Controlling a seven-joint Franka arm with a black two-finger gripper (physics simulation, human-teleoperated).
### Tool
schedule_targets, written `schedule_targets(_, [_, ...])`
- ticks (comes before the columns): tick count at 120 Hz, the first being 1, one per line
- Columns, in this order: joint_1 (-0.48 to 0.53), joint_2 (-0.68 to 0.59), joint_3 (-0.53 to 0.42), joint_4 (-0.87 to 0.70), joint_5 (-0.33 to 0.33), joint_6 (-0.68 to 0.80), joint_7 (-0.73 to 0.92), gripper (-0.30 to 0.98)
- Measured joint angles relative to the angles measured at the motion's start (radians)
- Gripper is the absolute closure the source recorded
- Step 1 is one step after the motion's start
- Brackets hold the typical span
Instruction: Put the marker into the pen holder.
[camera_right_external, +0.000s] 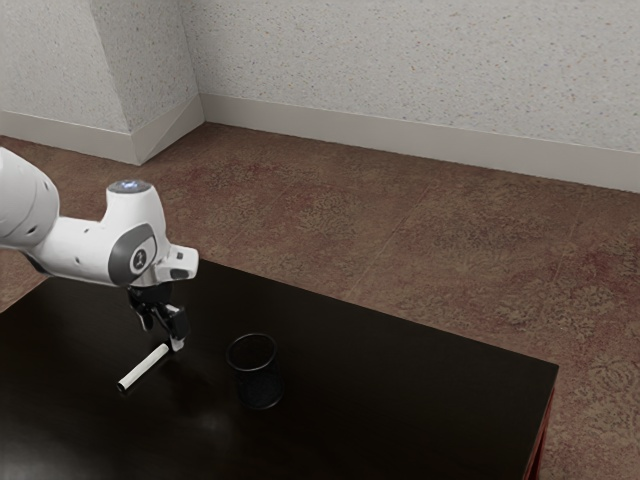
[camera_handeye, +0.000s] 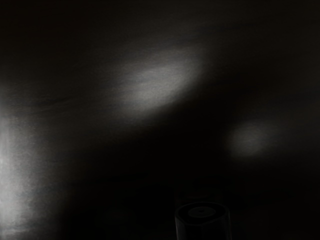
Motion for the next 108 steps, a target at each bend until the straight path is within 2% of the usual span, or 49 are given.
schedule_targets(8, [0.001,0.003,0.000,0.000,-0.005,0.008,0.006,0.00])
schedule_targets(21, [0.001,0.003,0.000,0.000,-0.072,0.016,0.016,0.00])
schedule_targets(35, [0.003,0.006,0.000,-0.016,-0.101,0.025,0.028,0.00])
schedule_targets(52, [0.004,0.009,0.000,-0.021,-0.112,0.039,0.048,0.01])
schedule_targets(100, [0.004,-0.008,0.000,-0.033,-0.118,0.046,0.082,0.29])
schedule_targets(108, [0.004,-0.008,0.000,-0.034,-0.117,0.048,0.084,0.26])
